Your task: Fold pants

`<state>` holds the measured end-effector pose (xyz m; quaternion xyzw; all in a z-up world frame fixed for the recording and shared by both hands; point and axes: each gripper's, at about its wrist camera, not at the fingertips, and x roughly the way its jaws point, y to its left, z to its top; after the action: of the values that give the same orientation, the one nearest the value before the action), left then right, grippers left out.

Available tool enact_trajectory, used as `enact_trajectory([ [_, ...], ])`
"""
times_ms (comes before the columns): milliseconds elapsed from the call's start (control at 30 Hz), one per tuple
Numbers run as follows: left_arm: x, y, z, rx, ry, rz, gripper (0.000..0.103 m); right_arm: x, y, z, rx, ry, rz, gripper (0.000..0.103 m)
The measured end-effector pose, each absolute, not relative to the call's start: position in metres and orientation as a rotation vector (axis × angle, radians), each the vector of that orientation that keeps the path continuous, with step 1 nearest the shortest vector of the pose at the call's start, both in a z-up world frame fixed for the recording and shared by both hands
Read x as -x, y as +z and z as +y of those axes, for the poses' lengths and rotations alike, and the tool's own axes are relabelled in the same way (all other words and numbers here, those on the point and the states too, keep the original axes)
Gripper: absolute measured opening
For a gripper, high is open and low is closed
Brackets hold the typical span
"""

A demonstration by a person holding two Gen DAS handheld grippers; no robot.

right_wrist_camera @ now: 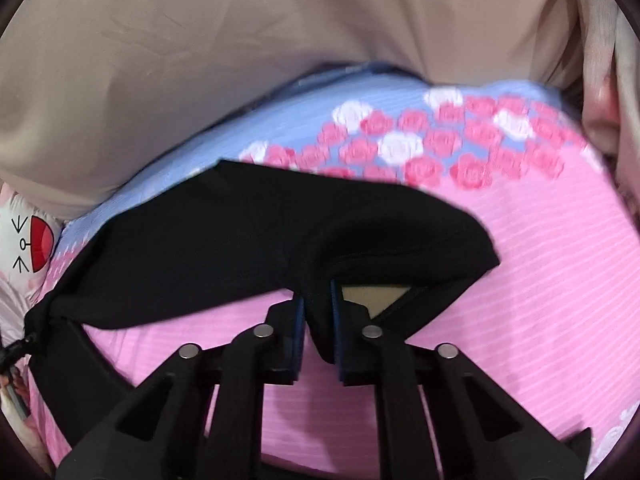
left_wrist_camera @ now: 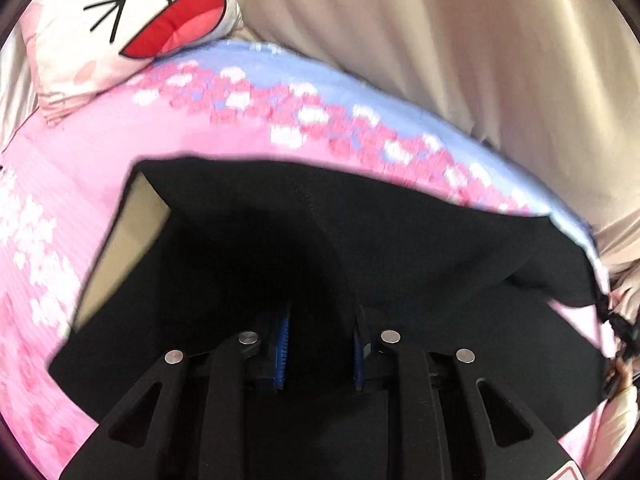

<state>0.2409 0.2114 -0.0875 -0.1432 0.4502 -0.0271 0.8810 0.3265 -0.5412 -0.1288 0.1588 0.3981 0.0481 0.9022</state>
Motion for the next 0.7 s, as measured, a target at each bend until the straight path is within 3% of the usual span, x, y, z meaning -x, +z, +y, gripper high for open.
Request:
enact_trajectory([
  [167, -0.215, -0.018, 0.252, 0.297, -0.083, 0.841, 0.02, -0.256, -0.049, -0.559, -0.257, 0.099, 0.665, 0.008],
  [267, -0.19, 0.001, 0.271, 0.237, -0.046, 0.815, 0.021, -0.208, -0.029, -0.583, -0.238, 0.062, 0.621, 0.008],
  [367, -0.17, -0.012, 0.283, 0.186, -0.006, 0.85, 0.021, -0.166, -0.047, -0.603, -0.211, 0.008, 0.665, 0.008],
  [567, -0.158, -0.104, 0.289, 0.129, 0.066, 1.016, 0.022, -0.128, -0.156, -0.626, -0.311, -0.022, 0.882, 0.01],
  [700, -0.152, -0.105, 0.292, 0.141, 0.075, 0.988, 0.026, -0.109, -0.147, -0.635, -0.371, -0.024, 0.829, 0.027],
])
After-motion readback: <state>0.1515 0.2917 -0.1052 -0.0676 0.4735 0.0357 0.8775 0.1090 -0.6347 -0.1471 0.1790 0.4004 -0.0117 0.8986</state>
